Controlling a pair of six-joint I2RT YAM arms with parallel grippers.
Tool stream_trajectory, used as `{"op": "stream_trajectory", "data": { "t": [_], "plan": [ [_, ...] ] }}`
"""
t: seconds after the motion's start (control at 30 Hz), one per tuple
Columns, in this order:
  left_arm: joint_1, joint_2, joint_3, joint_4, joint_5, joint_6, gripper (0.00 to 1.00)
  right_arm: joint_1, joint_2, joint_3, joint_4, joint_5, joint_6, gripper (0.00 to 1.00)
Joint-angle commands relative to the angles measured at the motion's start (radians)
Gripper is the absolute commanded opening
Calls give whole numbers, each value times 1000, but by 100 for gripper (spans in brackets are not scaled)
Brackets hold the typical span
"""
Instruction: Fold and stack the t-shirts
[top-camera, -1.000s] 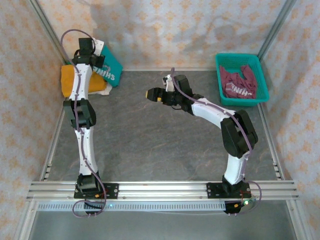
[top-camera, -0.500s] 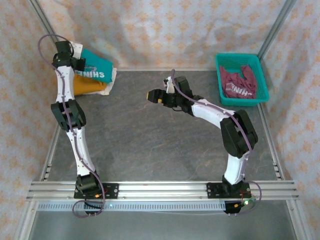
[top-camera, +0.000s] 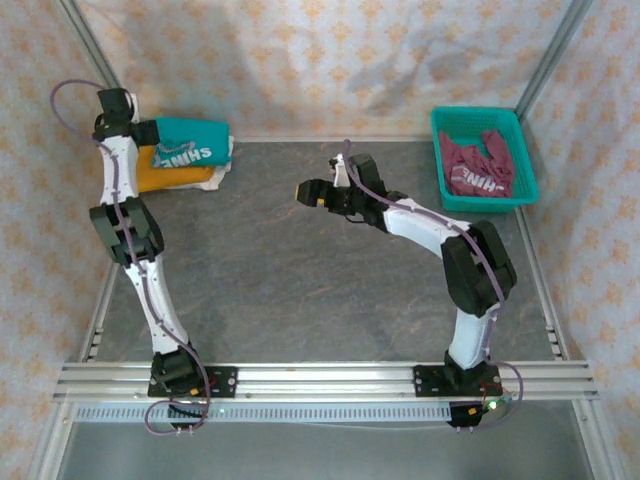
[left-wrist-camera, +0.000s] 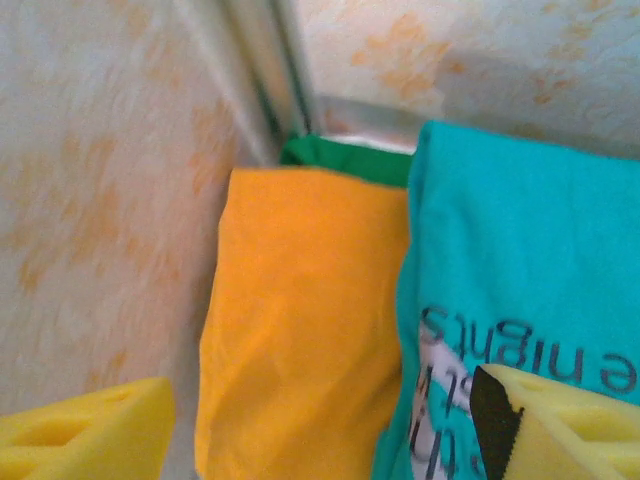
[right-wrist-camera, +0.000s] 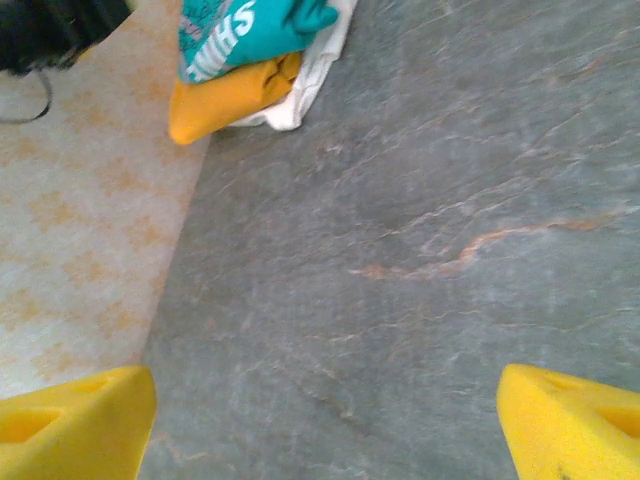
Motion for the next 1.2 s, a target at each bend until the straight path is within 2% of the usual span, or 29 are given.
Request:
{"op": "stream_trajectory", "data": {
  "t": [0.0, 0.13, 0.23, 0.33, 0.4, 0.5, 0.57, 0.67, 0.8, 0.97, 1.07, 1.17],
  "plan": [
    [5, -293, -252, 216, 41, -215, 79, -3, -108, -39, -10, 183, -77, 90],
    [-17, -625, -715, 484, 113, -382, 86, -25, -222, -125, 12, 424, -172, 93],
    [-86, -836, -995, 571, 58, -437, 88, -64, -325, -223, 73, 594, -227, 95],
    [-210, -1006, -1235, 637, -35, -436, 89, -121, -429, -336, 133, 741, -260, 96],
    [-315, -1087, -1388, 698, -108, -419, 95, -152, -500, -425, 174, 853, -295, 97],
    [-431, -1180, -1542, 724, -197, -354, 96, -176, -595, -542, 212, 983, -388, 97],
    [-478, -1245, -1655, 781, -304, -304, 96, -189, -646, -611, 227, 1053, -430, 98],
    [-485, -1333, -1805, 868, -420, -281, 96, -217, -698, -712, 249, 1117, -441, 98],
    [-485, -1321, -1915, 977, -477, -229, 96, -238, -708, -853, 386, 1138, -496, 100],
    [-483, -1160, -1943, 1132, -489, -216, 95, -279, -666, -916, 456, 1106, -468, 100],
    [-478, -1068, -1939, 1218, -462, -215, 95, -322, -589, -968, 618, 1037, -457, 99],
    [-477, -983, -1911, 1235, -442, -211, 93, -347, -504, -956, 674, 1012, -490, 100]
  ]
}}
